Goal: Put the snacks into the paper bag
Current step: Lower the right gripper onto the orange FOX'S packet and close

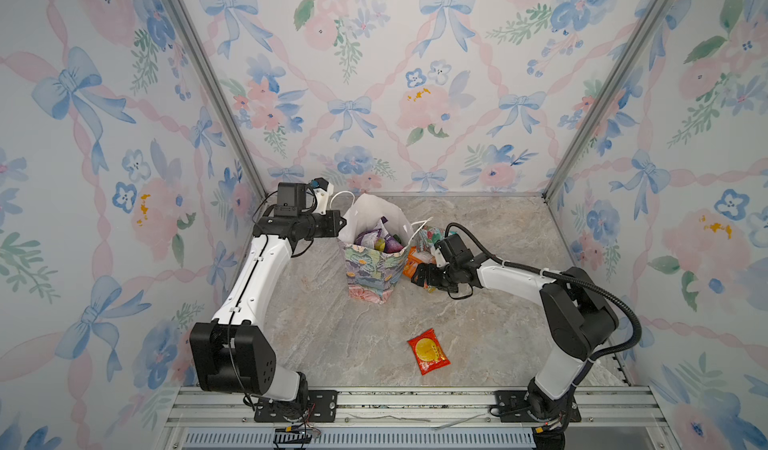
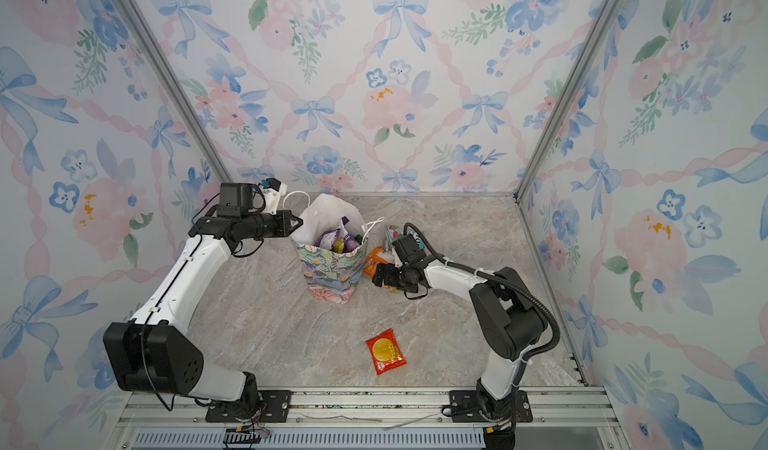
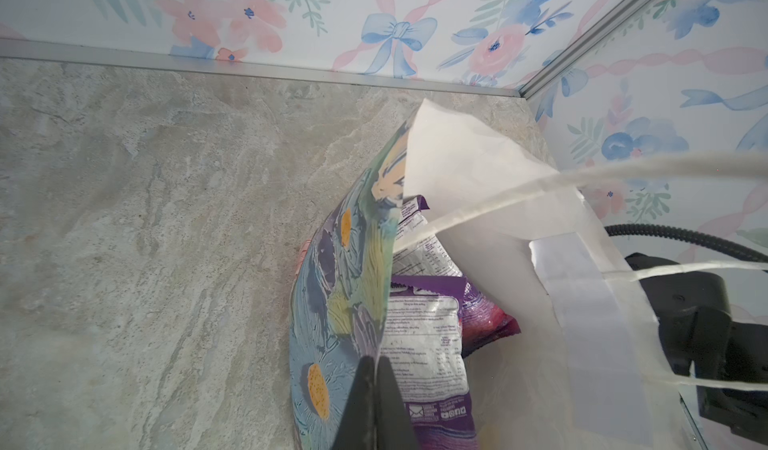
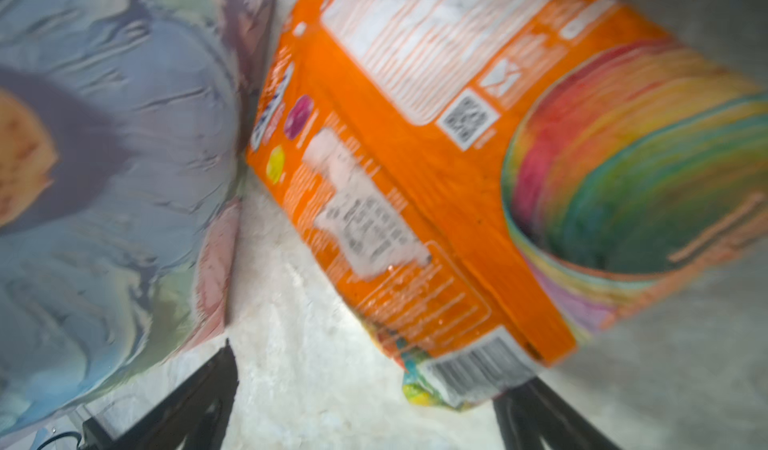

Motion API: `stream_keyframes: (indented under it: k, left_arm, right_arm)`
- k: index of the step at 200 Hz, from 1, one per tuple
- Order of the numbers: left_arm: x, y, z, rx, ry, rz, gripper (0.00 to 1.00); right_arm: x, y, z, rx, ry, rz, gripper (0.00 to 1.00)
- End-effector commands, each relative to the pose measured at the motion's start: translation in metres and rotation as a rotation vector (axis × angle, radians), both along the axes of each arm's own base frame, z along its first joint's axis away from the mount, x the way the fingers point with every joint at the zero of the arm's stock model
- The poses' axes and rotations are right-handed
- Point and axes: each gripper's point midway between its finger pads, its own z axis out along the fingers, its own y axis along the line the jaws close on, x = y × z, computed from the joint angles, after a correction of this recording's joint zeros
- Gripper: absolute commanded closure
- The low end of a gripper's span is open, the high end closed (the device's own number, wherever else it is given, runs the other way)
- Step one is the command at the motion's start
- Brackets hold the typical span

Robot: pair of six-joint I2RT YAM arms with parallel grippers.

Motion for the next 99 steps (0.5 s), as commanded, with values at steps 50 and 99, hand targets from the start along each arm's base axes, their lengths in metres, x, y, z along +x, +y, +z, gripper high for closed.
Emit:
stream_keyframes:
  k: [50,99]
  left_arm:
    - [-0.005,0.002,-0.019,0.027,0.051,0.001,1.00]
    - [-0.005,0.002,-0.020,0.028,0.054,0.004,1.00]
  right_arm:
    - [0.009,-0.062,0.036,-0.113,-0.083,-0.033,0.04]
    - [0.039,-0.075,0.028,-0.177,-0.079,0.049,0.05]
